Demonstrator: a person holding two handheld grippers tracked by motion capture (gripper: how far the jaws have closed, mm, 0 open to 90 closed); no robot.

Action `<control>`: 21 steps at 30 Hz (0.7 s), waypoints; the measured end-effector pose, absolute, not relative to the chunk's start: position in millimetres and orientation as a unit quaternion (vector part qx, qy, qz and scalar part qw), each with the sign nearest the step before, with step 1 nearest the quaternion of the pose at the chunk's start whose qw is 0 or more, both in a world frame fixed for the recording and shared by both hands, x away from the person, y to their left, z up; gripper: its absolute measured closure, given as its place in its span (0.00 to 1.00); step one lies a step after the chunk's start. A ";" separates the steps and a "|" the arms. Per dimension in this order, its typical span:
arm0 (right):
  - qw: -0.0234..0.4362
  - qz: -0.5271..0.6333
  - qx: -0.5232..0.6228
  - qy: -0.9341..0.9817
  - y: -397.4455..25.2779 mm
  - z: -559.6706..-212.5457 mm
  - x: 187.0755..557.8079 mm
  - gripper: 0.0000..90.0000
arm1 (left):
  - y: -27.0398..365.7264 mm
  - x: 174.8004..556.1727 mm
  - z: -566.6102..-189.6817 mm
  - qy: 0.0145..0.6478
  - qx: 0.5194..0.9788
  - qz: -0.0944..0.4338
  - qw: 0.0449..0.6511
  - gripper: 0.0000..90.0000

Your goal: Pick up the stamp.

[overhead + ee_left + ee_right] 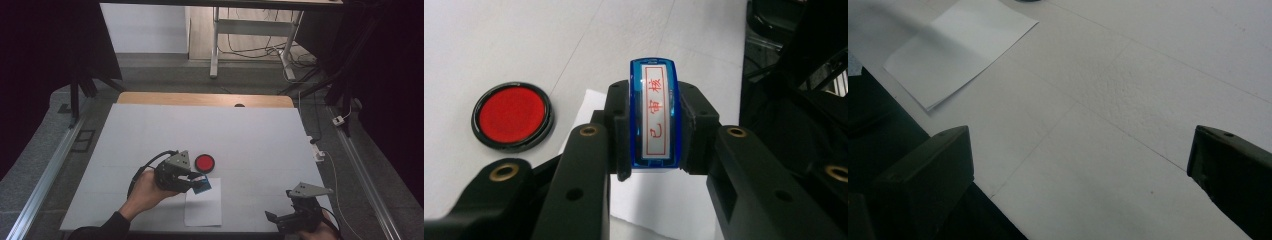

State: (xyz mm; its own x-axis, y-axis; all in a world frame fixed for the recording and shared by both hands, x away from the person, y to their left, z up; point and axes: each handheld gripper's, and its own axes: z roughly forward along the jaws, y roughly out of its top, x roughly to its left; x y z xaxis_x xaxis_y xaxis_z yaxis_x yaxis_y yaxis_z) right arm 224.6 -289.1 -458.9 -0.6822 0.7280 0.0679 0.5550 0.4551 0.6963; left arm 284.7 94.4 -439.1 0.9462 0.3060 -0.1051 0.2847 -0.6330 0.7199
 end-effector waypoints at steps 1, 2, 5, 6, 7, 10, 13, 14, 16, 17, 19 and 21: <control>0.121 0.358 0.380 0.844 -289.1 -458.9 224.6 0.00 | 93.9 283.5 -438.5 0.162 0.902 0.014 0.400 0.78; 0.120 0.358 0.380 0.844 -288.9 -458.9 224.5 0.00 | 93.6 282.8 -437.4 0.156 0.903 0.015 0.399 0.78; 0.120 0.357 0.378 0.845 -289.0 -458.9 224.5 0.00 | 92.4 280.9 -435.4 0.147 0.904 0.015 0.402 0.78; 0.120 0.357 0.378 0.846 -289.0 -458.9 224.5 0.00 | 91.8 280.2 -434.8 0.144 0.904 0.015 0.402 0.78; 0.120 0.358 0.377 0.846 -289.1 -459.0 224.6 0.00 | 91.4 279.6 -434.0 0.141 0.905 0.017 0.402 0.78; 0.119 0.358 0.378 0.845 -289.1 -459.0 224.6 0.00 | 90.0 277.4 -432.0 0.139 0.905 0.017 0.402 0.78; 0.118 0.359 0.378 0.845 -289.1 -459.0 224.6 0.00 | 89.9 276.1 -429.3 0.133 0.906 0.020 0.401 0.78; 0.117 0.358 0.378 0.846 -289.1 -459.1 224.8 0.00 | 89.8 275.7 -428.7 0.133 0.906 0.021 0.401 0.78; 0.115 0.358 0.378 0.846 -289.2 -459.2 225.0 0.00 | 89.8 274.9 -427.9 0.133 0.905 0.020 0.403 0.78; 0.114 0.358 0.378 0.846 -289.3 -459.3 225.0 0.00 | 90.2 275.0 -427.3 0.131 0.906 0.022 0.402 0.78; 0.114 0.358 0.378 0.846 -289.4 -459.2 224.8 0.00 | 90.7 275.0 -427.2 0.132 0.906 0.021 0.403 0.78; 0.117 0.359 0.377 0.846 -289.2 -458.8 224.6 0.00 | 90.8 274.9 -427.6 0.134 0.905 0.021 0.403 0.78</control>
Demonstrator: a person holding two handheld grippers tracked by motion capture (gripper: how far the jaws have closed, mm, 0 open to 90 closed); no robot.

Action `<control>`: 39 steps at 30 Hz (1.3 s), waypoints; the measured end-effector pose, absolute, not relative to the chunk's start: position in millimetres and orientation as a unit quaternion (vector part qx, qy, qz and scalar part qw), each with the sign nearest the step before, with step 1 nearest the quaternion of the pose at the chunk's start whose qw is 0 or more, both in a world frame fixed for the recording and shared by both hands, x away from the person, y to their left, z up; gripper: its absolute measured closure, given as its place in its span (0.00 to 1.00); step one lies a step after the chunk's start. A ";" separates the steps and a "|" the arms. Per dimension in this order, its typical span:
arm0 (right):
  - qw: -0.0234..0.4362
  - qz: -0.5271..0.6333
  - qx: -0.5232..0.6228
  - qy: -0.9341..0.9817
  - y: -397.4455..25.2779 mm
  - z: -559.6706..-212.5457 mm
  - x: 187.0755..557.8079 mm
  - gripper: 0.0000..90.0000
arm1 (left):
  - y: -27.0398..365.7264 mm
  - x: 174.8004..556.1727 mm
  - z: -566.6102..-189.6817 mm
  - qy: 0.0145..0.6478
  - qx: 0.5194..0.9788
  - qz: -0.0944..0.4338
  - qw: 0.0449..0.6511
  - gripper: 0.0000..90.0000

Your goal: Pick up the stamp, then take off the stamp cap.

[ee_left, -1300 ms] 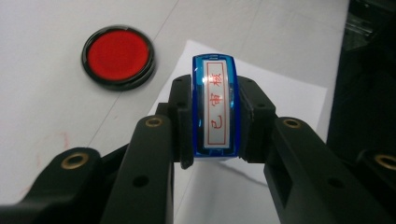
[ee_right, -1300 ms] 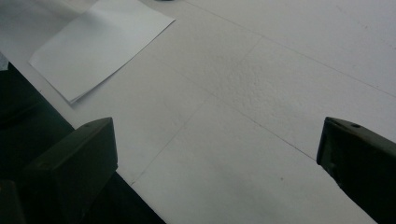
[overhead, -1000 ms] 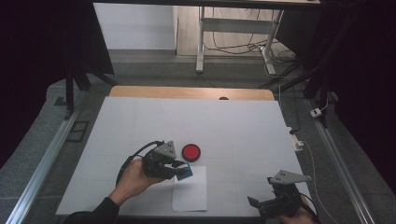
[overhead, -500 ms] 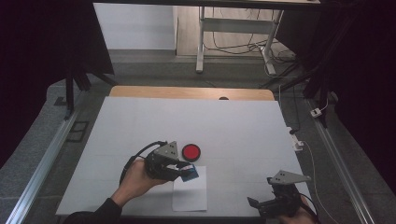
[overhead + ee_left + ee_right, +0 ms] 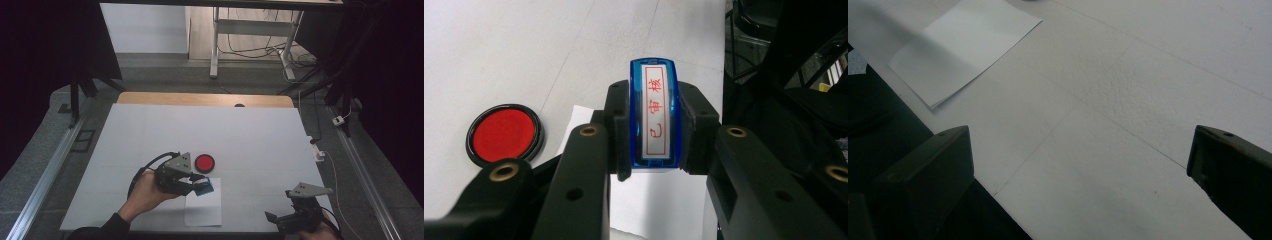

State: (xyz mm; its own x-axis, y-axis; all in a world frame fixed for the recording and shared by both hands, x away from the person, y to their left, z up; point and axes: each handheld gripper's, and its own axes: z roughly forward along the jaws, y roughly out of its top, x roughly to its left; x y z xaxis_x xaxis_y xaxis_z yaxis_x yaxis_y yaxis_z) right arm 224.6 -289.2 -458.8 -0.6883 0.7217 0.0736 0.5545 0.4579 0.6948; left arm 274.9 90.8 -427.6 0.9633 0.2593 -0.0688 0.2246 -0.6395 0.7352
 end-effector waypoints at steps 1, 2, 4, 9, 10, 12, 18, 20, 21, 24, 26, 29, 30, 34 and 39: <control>0.117 0.359 0.377 0.846 -289.2 -458.8 224.6 0.00 | 90.9 274.9 -427.6 0.133 0.905 0.021 0.403 0.78; 0.119 0.360 0.375 0.846 -289.2 -458.4 224.3 0.00 | 91.1 275.1 -427.7 0.132 0.905 0.020 0.403 0.78; 0.123 0.361 0.370 0.847 -288.2 -457.5 223.3 0.00 | 91.3 275.1 -427.8 0.131 0.905 0.020 0.403 0.78; 0.132 0.378 0.356 0.844 -286.0 -455.8 223.0 0.00 | 91.6 275.2 -427.8 0.130 0.906 0.019 0.403 0.78; 0.132 0.378 0.356 0.844 -286.0 -455.8 223.0 0.00 | 91.6 275.1 -427.7 0.130 0.906 0.019 0.403 0.78; 0.128 0.390 0.346 0.843 -280.5 -455.2 225.1 0.00 | 91.7 274.9 -427.6 0.131 0.905 0.019 0.404 0.78; 0.129 0.408 0.297 0.853 -262.2 -457.3 230.6 0.00 | 92.0 275.9 -428.8 0.128 0.906 0.019 0.402 0.78; 0.127 0.414 0.284 0.855 -257.0 -458.2 233.6 0.00 | 92.5 276.1 -428.9 0.128 0.906 0.019 0.403 0.78; 0.119 0.416 0.279 0.857 -254.9 -458.7 235.3 0.00 | 93.1 276.4 -428.6 0.130 0.905 0.019 0.405 0.78; 0.107 0.418 0.272 0.860 -251.6 -459.7 239.1 0.00 | 93.7 276.0 -427.9 0.129 0.905 0.021 0.405 0.78; 0.096 0.428 0.267 0.858 -246.6 -461.9 243.9 0.00 | 94.1 275.8 -427.6 0.128 0.904 0.022 0.406 0.78; 0.076 0.431 0.263 0.860 -240.7 -465.2 250.1 0.00 | 95.2 276.5 -427.8 0.126 0.905 0.022 0.406 0.78; 0.069 0.434 0.264 0.859 -238.3 -466.3 251.7 0.00 | 95.5 276.9 -428.0 0.127 0.905 0.022 0.406 0.78; 0.061 0.445 0.249 0.858 -227.0 -468.2 257.1 0.00 | 96.5 277.0 -427.8 0.125 0.903 0.020 0.410 0.78; 0.044 0.439 0.221 0.870 -210.4 -470.6 264.5 0.00 | 96.5 276.2 -427.3 0.123 0.900 0.019 0.417 0.78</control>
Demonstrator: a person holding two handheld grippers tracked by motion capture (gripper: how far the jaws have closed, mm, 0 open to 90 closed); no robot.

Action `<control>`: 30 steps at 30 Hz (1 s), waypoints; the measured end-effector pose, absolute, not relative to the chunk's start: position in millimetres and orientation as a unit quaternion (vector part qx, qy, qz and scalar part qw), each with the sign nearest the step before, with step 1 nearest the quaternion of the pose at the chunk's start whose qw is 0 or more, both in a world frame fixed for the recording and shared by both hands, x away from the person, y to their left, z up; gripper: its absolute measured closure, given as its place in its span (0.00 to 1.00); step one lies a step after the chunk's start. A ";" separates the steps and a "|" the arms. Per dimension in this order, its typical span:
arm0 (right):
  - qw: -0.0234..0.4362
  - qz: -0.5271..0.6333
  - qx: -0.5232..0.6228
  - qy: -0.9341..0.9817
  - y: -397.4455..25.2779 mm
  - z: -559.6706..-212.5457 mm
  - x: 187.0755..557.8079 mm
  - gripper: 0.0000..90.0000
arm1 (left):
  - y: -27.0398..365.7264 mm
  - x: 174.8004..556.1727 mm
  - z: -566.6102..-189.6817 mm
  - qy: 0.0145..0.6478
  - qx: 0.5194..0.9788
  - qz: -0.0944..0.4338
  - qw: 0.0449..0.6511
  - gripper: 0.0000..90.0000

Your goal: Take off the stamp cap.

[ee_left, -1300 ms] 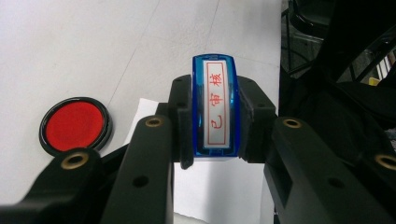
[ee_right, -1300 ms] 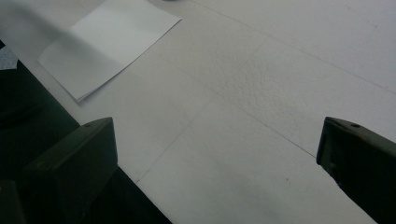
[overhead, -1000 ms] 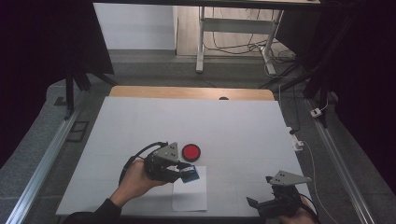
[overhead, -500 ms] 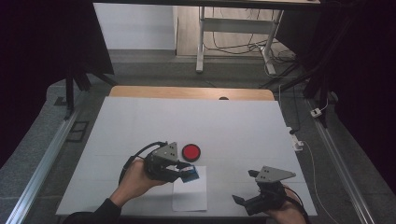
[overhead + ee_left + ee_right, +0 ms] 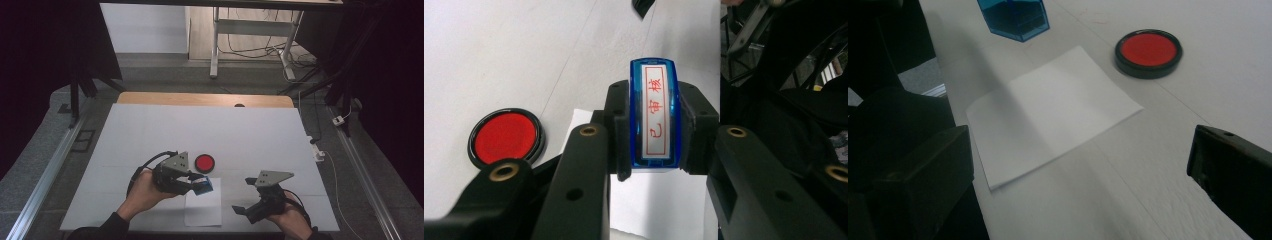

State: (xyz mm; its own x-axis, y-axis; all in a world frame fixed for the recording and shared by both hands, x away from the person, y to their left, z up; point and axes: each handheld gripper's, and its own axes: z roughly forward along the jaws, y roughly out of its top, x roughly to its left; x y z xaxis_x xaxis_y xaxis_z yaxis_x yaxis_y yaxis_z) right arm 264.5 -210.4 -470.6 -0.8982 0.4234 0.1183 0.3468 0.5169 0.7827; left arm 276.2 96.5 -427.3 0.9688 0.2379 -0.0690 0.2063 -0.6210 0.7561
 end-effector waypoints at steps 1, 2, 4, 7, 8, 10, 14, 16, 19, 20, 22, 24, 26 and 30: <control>0.037 0.440 0.219 0.870 -207.4 -471.6 265.7 0.00 | 97.0 276.6 -427.9 0.122 0.899 0.017 0.420 0.78; 0.032 0.439 0.216 0.871 -204.6 -472.7 267.3 0.00 | 97.6 277.1 -428.1 0.120 0.899 0.016 0.420 0.78; 0.027 0.439 0.210 0.873 -199.5 -473.9 269.5 0.00 | 98.2 277.6 -428.6 0.120 0.898 0.015 0.422 0.78; 0.029 0.438 0.199 0.876 -192.0 -475.1 272.2 0.00 | 99.3 277.7 -428.3 0.121 0.896 0.015 0.427 0.78; 0.029 0.441 0.194 0.876 -189.7 -475.4 272.8 0.00 | 99.6 277.8 -428.2 0.120 0.896 0.015 0.428 0.78; 0.026 0.440 0.190 0.877 -185.3 -475.7 274.6 0.00 | 100.2 277.8 -428.0 0.120 0.894 0.015 0.431 0.78; 0.019 0.445 0.182 0.877 -178.9 -477.2 277.0 0.00 | 100.7 277.8 -427.7 0.117 0.894 0.017 0.433 0.78; 0.013 0.448 0.173 0.877 -172.9 -478.5 280.0 0.00 | 101.2 278.1 -427.9 0.115 0.893 0.017 0.435 0.78; 0.006 0.444 0.162 0.881 -166.7 -478.8 282.1 0.00 | 101.7 278.1 -428.5 0.110 0.892 0.019 0.438 0.78; 0.007 0.444 0.154 0.883 -164.6 -479.1 282.6 0.00 | 101.9 278.4 -429.0 0.109 0.892 0.019 0.439 0.78; 0.002 0.445 0.144 0.884 -160.0 -480.1 283.5 0.00 | 102.0 278.5 -429.3 0.108 0.891 0.018 0.440 0.78; -0.004 0.443 0.128 0.887 -155.9 -480.9 285.2 0.04 | 102.1 278.6 -430.0 0.105 0.891 0.017 0.442 0.78; -0.010 0.447 0.121 0.886 -152.5 -481.2 287.0 0.08 | 102.0 278.4 -430.2 0.102 0.891 0.017 0.442 0.78; -0.019 0.458 0.116 0.881 -147.6 -481.1 292.9 0.26 | 101.9 277.6 -430.1 0.096 0.890 0.019 0.445 0.78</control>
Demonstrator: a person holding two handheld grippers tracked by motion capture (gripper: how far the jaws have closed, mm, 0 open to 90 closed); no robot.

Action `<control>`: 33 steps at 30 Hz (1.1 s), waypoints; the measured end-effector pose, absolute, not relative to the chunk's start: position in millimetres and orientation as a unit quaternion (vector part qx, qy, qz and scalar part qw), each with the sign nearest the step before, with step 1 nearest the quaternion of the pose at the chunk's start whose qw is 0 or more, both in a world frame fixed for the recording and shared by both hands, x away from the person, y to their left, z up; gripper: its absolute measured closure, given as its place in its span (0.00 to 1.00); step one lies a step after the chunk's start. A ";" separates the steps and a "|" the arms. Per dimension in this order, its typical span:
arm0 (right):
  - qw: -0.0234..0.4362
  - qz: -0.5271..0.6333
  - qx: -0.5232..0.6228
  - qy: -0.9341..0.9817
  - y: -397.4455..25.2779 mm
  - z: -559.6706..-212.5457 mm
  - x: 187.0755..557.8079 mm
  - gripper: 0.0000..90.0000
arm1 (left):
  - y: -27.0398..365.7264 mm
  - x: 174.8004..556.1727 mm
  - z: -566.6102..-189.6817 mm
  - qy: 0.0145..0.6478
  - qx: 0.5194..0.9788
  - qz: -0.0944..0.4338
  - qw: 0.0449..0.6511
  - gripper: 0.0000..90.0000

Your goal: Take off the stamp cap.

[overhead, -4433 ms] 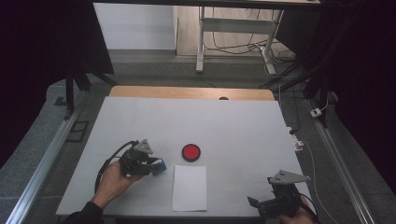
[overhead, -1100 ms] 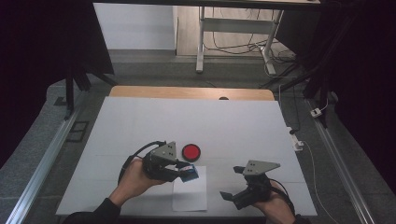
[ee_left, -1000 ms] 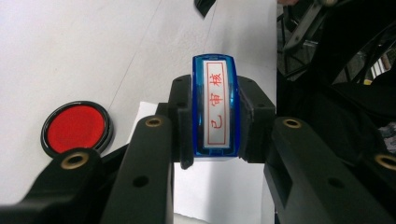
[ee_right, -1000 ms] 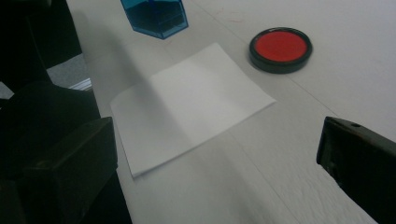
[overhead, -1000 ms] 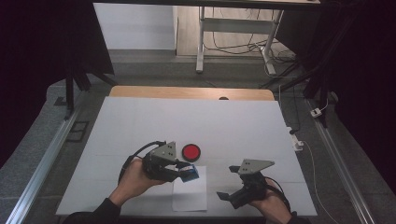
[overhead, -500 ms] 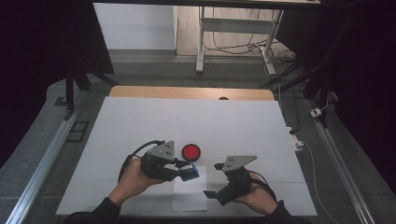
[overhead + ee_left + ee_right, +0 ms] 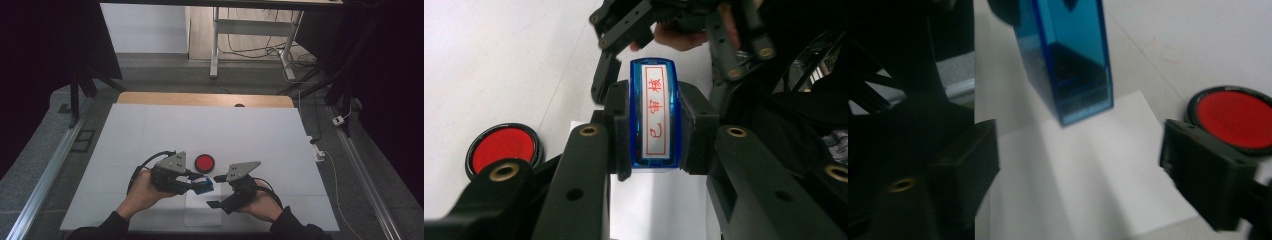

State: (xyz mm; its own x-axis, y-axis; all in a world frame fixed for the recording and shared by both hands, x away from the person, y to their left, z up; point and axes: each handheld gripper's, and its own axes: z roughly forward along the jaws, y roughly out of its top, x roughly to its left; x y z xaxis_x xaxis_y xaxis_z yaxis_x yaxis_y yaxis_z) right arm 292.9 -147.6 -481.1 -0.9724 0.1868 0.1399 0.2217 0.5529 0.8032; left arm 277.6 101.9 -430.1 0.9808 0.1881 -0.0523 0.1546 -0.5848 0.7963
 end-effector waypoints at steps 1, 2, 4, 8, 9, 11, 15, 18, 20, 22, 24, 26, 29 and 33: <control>0.025 -0.464 -0.115 -0.878 -146.9 -481.6 294.2 0.31 | 101.9 277.6 -430.0 0.095 0.890 0.019 0.446 0.78; 0.033 -0.468 -0.109 -0.876 -146.4 -482.2 295.4 0.36 | 101.9 277.6 -430.1 0.093 0.889 0.018 0.447 0.78; 0.040 -0.477 -0.097 -0.873 -144.7 -483.9 296.3 0.44 | 101.6 277.2 -430.4 0.092 0.889 0.020 0.448 0.78; 0.038 -0.481 -0.081 -0.872 -140.9 -483.4 296.4 0.55 | 101.6 277.2 -430.6 0.090 0.889 0.019 0.449 0.78; 0.041 -0.485 -0.078 -0.870 -140.0 -483.3 297.2 0.57 | 101.7 277.1 -430.5 0.089 0.889 0.020 0.449 0.78; 0.044 -0.487 -0.074 -0.869 -139.0 -483.5 297.8 0.62 | 102.0 277.0 -430.4 0.086 0.889 0.021 0.450 0.78; 0.049 -0.489 -0.057 -0.869 -138.4 -483.1 298.8 0.68 | 102.1 276.8 -430.5 0.083 0.888 0.020 0.452 0.78; 0.052 -0.493 -0.055 -0.867 -138.4 -482.9 299.6 0.70 | 101.8 276.4 -430.6 0.080 0.888 0.020 0.453 0.78; 0.053 -0.495 -0.055 -0.866 -138.5 -483.1 300.0 0.70 | 102.1 276.4 -430.5 0.077 0.887 0.021 0.454 0.78; 0.058 -0.497 -0.057 -0.864 -138.5 -483.2 300.6 0.71 | 102.3 276.3 -430.3 0.076 0.887 0.021 0.455 0.78; 0.061 -0.499 -0.055 -0.863 -138.8 -483.0 301.3 0.71 | 102.6 276.0 -430.1 0.074 0.886 0.023 0.457 0.78; 0.066 -0.502 -0.054 -0.860 -139.6 -483.0 302.4 0.72 | 102.8 275.7 -429.9 0.071 0.885 0.024 0.460 0.78; 0.075 -0.509 -0.052 -0.856 -141.0 -482.9 304.2 0.74 | 103.2 275.1 -429.4 0.067 0.883 0.027 0.463 0.78; 0.090 -0.515 -0.051 -0.851 -142.8 -483.0 306.8 0.75 | 103.7 274.8 -429.1 0.063 0.882 0.030 0.466 0.78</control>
State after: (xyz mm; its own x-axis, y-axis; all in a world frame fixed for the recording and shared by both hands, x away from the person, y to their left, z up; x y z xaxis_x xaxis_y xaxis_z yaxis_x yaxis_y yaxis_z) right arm 306.8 -142.8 -483.0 -0.9786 -0.0071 0.2058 0.1790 0.4641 0.8675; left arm 274.8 103.7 -429.1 0.9902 0.1394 -0.0059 0.0834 -0.5576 0.8259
